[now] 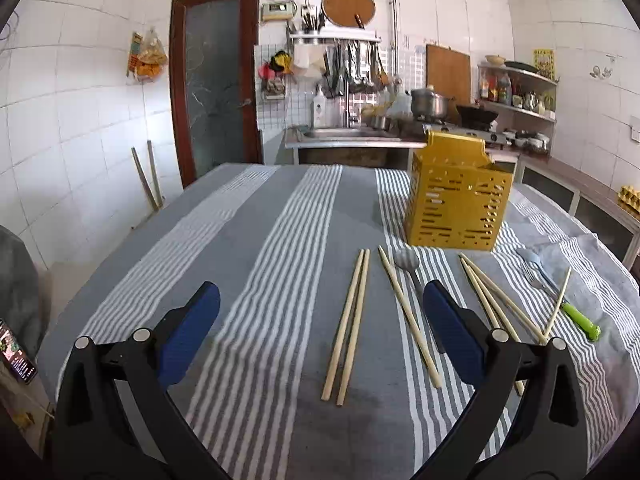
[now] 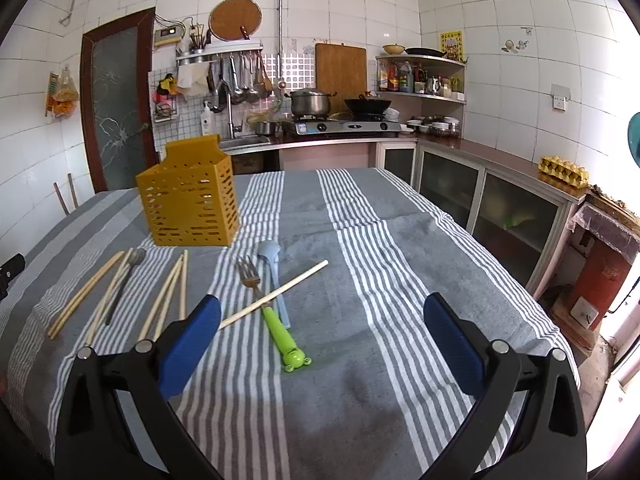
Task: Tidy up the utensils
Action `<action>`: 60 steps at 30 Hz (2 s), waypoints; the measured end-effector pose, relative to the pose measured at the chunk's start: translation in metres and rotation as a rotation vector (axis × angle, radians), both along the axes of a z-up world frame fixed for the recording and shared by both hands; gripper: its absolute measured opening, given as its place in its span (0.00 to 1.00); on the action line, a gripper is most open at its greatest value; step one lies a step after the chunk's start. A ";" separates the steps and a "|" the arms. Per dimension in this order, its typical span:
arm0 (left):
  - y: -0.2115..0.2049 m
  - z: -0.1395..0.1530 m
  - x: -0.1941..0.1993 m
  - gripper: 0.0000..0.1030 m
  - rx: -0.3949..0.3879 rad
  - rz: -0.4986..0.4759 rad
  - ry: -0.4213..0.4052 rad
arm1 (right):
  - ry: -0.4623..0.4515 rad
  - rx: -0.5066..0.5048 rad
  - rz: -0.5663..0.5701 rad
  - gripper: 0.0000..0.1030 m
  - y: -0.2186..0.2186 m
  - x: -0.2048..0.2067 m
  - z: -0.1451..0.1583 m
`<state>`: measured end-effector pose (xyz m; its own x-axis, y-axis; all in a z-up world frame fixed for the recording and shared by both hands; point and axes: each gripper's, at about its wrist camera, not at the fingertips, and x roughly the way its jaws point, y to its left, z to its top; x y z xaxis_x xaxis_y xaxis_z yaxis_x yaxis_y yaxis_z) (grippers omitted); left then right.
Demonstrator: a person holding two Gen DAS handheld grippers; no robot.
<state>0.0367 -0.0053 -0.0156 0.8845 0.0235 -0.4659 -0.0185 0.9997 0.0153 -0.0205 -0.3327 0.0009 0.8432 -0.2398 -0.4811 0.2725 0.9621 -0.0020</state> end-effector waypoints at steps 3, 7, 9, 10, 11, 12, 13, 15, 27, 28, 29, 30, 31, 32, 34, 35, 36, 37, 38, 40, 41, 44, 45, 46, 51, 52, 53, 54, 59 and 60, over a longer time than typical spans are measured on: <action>-0.007 -0.001 0.009 0.95 -0.015 -0.035 0.014 | 0.009 0.001 -0.007 0.96 -0.004 0.008 -0.001; -0.021 0.001 0.020 0.95 -0.046 -0.101 0.017 | 0.019 -0.018 -0.002 0.96 -0.007 0.022 -0.002; -0.030 0.001 0.027 0.95 -0.054 -0.122 0.023 | 0.027 -0.024 0.002 0.96 -0.010 0.029 -0.003; -0.035 0.001 0.030 0.95 -0.043 -0.127 0.024 | 0.040 -0.013 0.003 0.96 -0.013 0.035 -0.005; -0.040 0.000 0.034 0.95 -0.027 -0.132 0.031 | 0.054 0.009 0.006 0.96 -0.017 0.040 -0.006; -0.046 0.000 0.039 0.93 -0.012 -0.135 0.043 | 0.072 0.049 0.010 0.96 -0.022 0.047 -0.007; -0.051 -0.002 0.045 0.89 -0.008 -0.142 0.057 | 0.087 0.083 0.008 0.96 -0.029 0.054 -0.008; -0.057 -0.004 0.054 0.86 -0.015 -0.155 0.086 | 0.111 0.122 -0.005 0.96 -0.039 0.069 -0.010; -0.084 -0.030 0.112 0.81 -0.008 -0.193 0.201 | 0.319 0.158 -0.040 0.87 -0.048 0.151 -0.053; -0.085 -0.031 0.115 0.81 -0.006 -0.191 0.209 | 0.343 0.153 -0.038 0.85 -0.046 0.158 -0.057; -0.087 -0.033 0.118 0.81 -0.009 -0.195 0.219 | 0.355 0.152 -0.031 0.84 -0.045 0.162 -0.059; -0.088 -0.036 0.122 0.81 -0.015 -0.205 0.233 | 0.371 0.150 -0.028 0.80 -0.044 0.166 -0.061; -0.088 -0.037 0.124 0.81 -0.022 -0.209 0.243 | 0.394 0.140 -0.024 0.79 -0.042 0.173 -0.065; -0.088 -0.039 0.128 0.81 -0.027 -0.213 0.256 | 0.410 0.137 -0.017 0.78 -0.041 0.175 -0.067; -0.088 -0.042 0.135 0.81 -0.030 -0.216 0.278 | 0.435 0.143 -0.010 0.70 -0.040 0.181 -0.072; -0.089 -0.044 0.139 0.81 -0.027 -0.219 0.286 | 0.456 0.165 -0.003 0.69 -0.041 0.184 -0.076; -0.089 -0.046 0.142 0.80 -0.026 -0.220 0.297 | 0.462 0.176 0.000 0.68 -0.042 0.187 -0.077; -0.089 -0.048 0.145 0.79 -0.029 -0.216 0.306 | 0.463 0.164 -0.002 0.65 -0.042 0.188 -0.076; -0.089 -0.050 0.148 0.78 -0.033 -0.212 0.315 | 0.467 0.156 -0.001 0.63 -0.041 0.188 -0.077; -0.090 -0.054 0.154 0.75 -0.033 -0.215 0.339 | 0.475 0.160 -0.003 0.58 -0.042 0.191 -0.078; -0.091 -0.057 0.159 0.74 -0.032 -0.215 0.355 | 0.477 0.156 -0.004 0.56 -0.042 0.192 -0.077; -0.094 -0.065 0.168 0.67 -0.004 -0.208 0.394 | 0.494 0.145 0.004 0.45 -0.045 0.198 -0.077; -0.095 -0.069 0.173 0.64 -0.007 -0.204 0.415 | 0.497 0.144 0.007 0.42 -0.045 0.198 -0.077; -0.094 -0.071 0.175 0.63 -0.004 -0.200 0.427 | 0.504 0.138 0.013 0.39 -0.046 0.200 -0.077; -0.093 -0.087 0.188 0.56 0.007 -0.189 0.491 | 0.544 0.102 0.046 0.30 -0.045 0.208 -0.074; -0.092 -0.087 0.189 0.55 0.006 -0.189 0.493 | 0.550 0.100 0.049 0.29 -0.044 0.209 -0.074; -0.092 -0.086 0.191 0.54 -0.002 -0.186 0.501 | 0.553 0.105 0.051 0.28 -0.044 0.211 -0.073; -0.092 -0.086 0.192 0.52 -0.003 -0.186 0.504 | 0.553 0.114 0.050 0.27 -0.044 0.212 -0.073; -0.095 -0.084 0.203 0.28 0.001 -0.194 0.521 | 0.526 0.173 0.052 0.21 -0.049 0.215 -0.071; -0.095 -0.082 0.205 0.19 0.001 -0.200 0.525 | 0.521 0.180 0.055 0.21 -0.048 0.215 -0.071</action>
<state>0.2413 -0.1000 -0.0981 0.5212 -0.1201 -0.8449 0.1817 0.9830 -0.0276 0.1941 -0.3812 -0.0697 0.4914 -0.0781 -0.8674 0.2290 0.9725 0.0423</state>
